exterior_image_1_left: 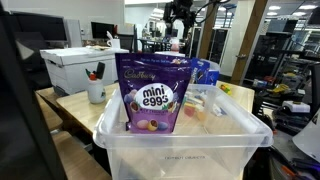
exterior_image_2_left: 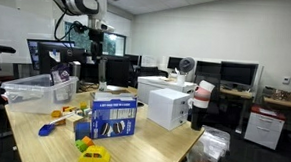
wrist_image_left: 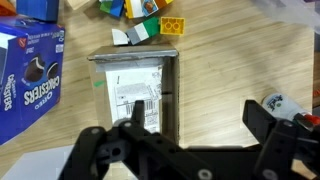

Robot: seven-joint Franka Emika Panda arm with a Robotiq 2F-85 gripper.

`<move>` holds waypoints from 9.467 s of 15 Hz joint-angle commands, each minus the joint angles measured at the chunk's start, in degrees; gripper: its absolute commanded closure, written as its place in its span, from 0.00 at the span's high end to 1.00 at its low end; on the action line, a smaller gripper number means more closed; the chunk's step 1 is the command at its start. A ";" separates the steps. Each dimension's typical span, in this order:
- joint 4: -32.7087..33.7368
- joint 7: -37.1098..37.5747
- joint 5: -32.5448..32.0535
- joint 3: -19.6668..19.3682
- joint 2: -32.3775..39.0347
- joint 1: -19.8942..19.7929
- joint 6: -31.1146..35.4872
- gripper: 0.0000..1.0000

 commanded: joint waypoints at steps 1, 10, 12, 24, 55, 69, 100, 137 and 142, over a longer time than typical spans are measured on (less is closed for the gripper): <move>0.14 -0.01 0.00 1.20 0.00 -1.15 -0.17 1.00; 0.39 5.49 -3.81 -2.14 3.97 -5.22 -5.39 1.00; 0.09 5.61 -3.93 -2.76 3.97 -5.85 -5.91 1.00; -6.09 3.02 -1.25 -5.69 0.12 -9.57 -6.00 1.00; -13.76 4.26 2.15 -9.68 2.84 -13.51 2.85 1.00; -19.65 15.61 -5.78 -9.48 8.08 -11.03 22.15 1.00; -8.75 21.79 -10.21 -7.53 7.23 -8.84 9.77 0.04; -16.03 -57.78 -9.01 -4.60 -2.81 -9.15 -4.07 1.00; -16.47 -62.62 -13.35 -3.87 -0.68 -8.99 3.87 1.00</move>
